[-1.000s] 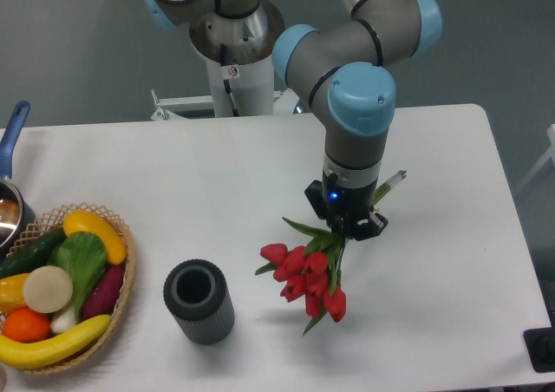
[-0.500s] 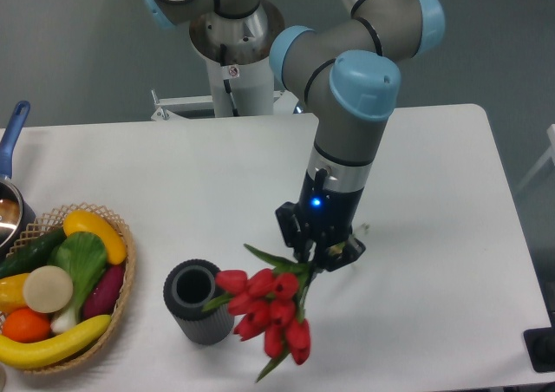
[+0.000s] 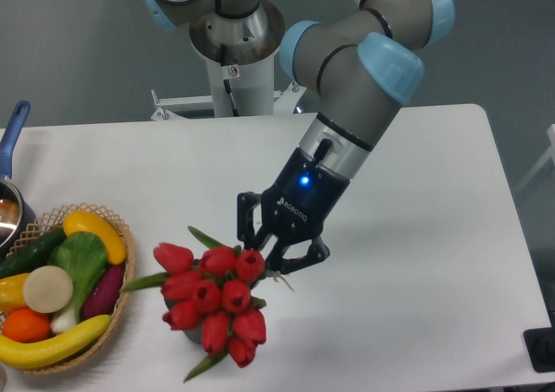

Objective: Insert the flowers into the vase
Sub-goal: 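Tilt the tulips and lower their stems into the vase opening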

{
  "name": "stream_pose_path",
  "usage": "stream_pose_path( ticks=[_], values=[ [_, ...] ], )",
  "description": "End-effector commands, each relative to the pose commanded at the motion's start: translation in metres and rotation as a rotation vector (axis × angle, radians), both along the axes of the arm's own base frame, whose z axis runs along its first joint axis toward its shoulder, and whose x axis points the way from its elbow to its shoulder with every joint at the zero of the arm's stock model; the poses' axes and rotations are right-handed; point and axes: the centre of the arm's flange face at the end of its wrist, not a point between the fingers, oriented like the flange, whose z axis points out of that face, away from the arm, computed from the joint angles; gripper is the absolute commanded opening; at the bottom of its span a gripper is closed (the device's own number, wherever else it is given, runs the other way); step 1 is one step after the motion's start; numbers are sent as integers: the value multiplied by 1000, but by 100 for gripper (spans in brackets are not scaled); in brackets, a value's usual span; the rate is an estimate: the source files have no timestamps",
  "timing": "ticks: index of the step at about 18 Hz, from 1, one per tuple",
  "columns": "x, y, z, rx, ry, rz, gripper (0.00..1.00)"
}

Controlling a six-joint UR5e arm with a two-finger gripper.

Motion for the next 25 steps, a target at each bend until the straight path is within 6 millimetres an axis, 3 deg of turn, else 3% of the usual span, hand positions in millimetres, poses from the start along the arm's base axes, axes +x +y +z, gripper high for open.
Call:
stream_pose_path(
  ticks=[13, 25],
  values=[
    [17, 4, 29, 172, -74, -75, 0],
    [30, 19, 7, 162, -109, -111, 0]
  ],
)
